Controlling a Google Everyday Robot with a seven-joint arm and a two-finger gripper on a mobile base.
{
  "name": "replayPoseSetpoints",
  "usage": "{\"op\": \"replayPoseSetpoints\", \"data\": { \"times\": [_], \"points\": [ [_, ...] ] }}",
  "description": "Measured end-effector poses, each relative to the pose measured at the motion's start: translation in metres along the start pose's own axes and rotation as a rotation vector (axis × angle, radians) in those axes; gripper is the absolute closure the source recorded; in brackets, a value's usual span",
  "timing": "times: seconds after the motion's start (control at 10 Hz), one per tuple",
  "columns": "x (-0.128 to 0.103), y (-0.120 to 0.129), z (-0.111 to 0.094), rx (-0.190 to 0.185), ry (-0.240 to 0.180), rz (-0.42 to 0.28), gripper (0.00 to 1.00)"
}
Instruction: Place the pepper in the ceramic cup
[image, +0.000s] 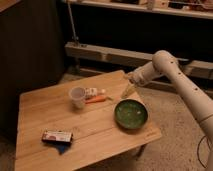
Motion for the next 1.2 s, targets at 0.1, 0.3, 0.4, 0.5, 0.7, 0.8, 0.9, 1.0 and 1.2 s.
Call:
{"op": "replayPoseSetpoints", "data": {
  "times": [0.1, 0.3, 0.4, 0.5, 0.7, 0.8, 0.9, 1.0, 1.2],
  "points": [
    [0.001, -0.003, 0.004, -0.007, 0.025, -0.037, 0.20],
    [0.019, -0.012, 0.026, 0.027, 0.042, -0.117, 0.20],
    [0.027, -0.018, 0.038, 0.055, 0.039, -0.152, 0.20],
    [0.031, -0.026, 0.049, 0.079, 0.028, -0.179, 0.20],
    [0.034, -0.034, 0.067, 0.115, 0.007, -0.206, 0.20],
    [0.029, -0.037, 0.075, 0.134, -0.006, -0.202, 0.21],
    [0.022, -0.038, 0.082, 0.150, -0.013, -0.185, 0.27],
    [0.016, -0.038, 0.091, 0.162, -0.014, -0.157, 0.38],
    [0.007, -0.032, 0.096, 0.166, 0.000, -0.101, 0.46]
  ]
}}
